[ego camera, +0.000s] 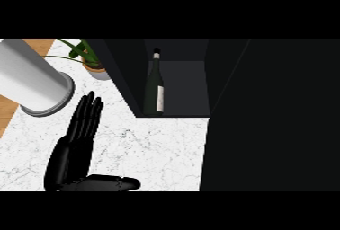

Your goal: Pick up the wine, place it into the cabinet and close the cabinet

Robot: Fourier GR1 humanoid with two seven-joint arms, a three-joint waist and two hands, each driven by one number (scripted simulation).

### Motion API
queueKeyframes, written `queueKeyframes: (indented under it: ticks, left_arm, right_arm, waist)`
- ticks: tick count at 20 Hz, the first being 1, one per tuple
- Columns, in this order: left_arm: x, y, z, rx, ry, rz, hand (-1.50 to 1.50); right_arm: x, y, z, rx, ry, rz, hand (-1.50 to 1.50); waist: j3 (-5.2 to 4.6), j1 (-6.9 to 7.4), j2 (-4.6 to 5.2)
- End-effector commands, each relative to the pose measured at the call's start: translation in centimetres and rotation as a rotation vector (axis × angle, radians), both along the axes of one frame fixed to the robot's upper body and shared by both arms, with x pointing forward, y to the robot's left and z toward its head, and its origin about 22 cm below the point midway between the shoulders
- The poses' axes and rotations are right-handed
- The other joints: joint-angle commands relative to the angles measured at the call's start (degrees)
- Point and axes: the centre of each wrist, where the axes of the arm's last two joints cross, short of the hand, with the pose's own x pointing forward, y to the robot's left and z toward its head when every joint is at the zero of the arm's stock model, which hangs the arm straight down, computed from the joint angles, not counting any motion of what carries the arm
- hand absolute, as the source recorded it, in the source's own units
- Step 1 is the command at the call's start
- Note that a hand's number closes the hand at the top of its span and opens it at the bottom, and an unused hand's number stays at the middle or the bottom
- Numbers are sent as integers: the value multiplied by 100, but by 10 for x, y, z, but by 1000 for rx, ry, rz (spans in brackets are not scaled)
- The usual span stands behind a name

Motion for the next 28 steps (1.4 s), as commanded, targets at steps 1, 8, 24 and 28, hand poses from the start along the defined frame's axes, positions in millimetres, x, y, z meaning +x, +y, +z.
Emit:
queueKeyframes:
  ticks: [1, 8, 24, 28]
  left_arm:
    - [-6, 25, 6, -26, -18, -74, -150]
    - [0, 76, 2, -36, -8, -104, 150]
    - [-40, 109, 0, -13, -15, -139, 150]
    - [-20, 125, 3, 2, 13, -121, 150]
  right_arm:
    - [-10, -5, 15, -76, -14, 137, 150]
    - [-18, -4, 28, -95, -23, 154, 150]
    - [-2, 32, 29, 13, 19, 428, 150]
    - [8, 53, 31, 43, -63, 478, 150]
  waist:
    - [-1, 4, 3]
    - [-3, -21, 16]
    - [-6, 108, 20]
    - [-9, 55, 30]
